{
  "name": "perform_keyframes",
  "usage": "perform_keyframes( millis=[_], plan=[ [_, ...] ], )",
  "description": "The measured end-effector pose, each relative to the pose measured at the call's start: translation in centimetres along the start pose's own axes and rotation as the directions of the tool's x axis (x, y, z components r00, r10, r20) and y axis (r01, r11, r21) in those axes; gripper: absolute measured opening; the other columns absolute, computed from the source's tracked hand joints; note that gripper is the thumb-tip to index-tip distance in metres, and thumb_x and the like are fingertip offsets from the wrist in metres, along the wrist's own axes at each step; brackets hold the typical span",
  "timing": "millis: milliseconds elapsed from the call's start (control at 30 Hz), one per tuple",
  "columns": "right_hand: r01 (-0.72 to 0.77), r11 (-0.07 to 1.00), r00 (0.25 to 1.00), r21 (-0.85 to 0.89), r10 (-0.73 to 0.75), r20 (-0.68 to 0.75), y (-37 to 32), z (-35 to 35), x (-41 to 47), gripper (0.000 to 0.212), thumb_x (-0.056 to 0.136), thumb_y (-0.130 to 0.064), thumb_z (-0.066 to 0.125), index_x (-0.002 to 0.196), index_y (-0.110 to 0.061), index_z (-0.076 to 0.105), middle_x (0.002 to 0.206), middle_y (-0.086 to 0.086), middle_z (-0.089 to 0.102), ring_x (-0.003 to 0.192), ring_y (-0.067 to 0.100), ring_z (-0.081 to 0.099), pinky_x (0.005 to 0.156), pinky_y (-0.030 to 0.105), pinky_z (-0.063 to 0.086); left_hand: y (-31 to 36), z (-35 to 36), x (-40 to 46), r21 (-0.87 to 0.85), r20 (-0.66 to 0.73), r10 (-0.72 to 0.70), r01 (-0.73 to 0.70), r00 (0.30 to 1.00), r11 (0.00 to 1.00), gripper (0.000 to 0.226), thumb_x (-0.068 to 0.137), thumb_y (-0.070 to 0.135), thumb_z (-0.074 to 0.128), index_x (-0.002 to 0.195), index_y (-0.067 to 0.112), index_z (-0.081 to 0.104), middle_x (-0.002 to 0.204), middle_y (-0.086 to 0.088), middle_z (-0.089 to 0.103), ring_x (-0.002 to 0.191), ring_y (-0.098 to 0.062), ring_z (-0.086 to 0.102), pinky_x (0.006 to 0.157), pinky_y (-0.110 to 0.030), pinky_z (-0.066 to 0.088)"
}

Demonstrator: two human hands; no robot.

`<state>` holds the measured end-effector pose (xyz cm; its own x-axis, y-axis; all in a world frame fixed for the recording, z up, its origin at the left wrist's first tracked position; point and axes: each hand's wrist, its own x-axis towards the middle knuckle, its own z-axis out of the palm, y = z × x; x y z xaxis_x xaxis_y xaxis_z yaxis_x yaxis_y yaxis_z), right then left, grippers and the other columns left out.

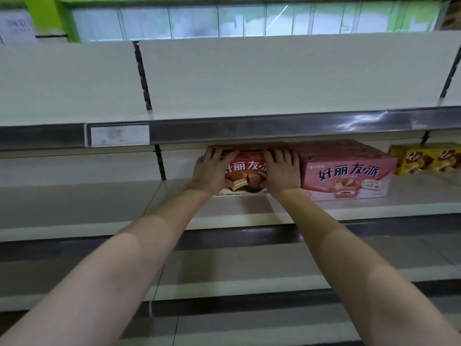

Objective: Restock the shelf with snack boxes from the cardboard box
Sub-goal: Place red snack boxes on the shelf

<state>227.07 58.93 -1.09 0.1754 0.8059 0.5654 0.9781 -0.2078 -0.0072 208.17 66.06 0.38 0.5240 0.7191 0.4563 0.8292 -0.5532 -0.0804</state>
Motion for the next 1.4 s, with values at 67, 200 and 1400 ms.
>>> perform_keyframes(
  millis=[67,200,1400],
  plan=[
    [0.004,1.0,1.0,0.007,-0.004,0.012,0.2,0.1,0.5,0.079,0.085,-0.039,0.07,0.15,-0.018,0.032,0.15,0.014,0.039,0.14,0.037,0.03,0.121,0.053,0.01,0.1,0.4,0.7,-0.005,0.019,-0.021,0.021,1.0,1.0,0.105,0.07,0.052,0.081,0.154,0.039,0.019,0.159,-0.008,0.023,0.146,-0.04,0.012,0.109,-0.056,0.033],
    [0.025,1.0,0.999,0.017,-0.025,0.04,1.1,0.7,1.8,0.093,0.075,-0.042,0.079,0.151,-0.019,0.031,0.149,0.012,0.038,0.141,0.035,0.029,0.12,0.052,0.012,0.3,0.9,1.7,0.022,0.026,-0.05,0.05,0.998,0.999,0.108,0.067,0.057,0.081,0.153,0.041,0.018,0.157,-0.011,0.028,0.143,-0.044,0.021,0.109,-0.053,0.035],
    [-0.156,0.985,0.987,0.07,0.152,0.054,-3.5,-5.5,-8.9,0.051,0.082,-0.014,0.061,0.131,-0.007,0.051,0.126,0.02,0.054,0.112,0.041,0.051,0.094,0.043,0.04,3.3,-4.0,-8.3,-0.161,-0.103,0.139,-0.154,0.985,0.975,0.039,0.09,0.017,0.055,0.128,0.023,0.057,0.124,-0.007,0.063,0.11,-0.032,0.061,0.087,-0.037,0.048]
  ],
)
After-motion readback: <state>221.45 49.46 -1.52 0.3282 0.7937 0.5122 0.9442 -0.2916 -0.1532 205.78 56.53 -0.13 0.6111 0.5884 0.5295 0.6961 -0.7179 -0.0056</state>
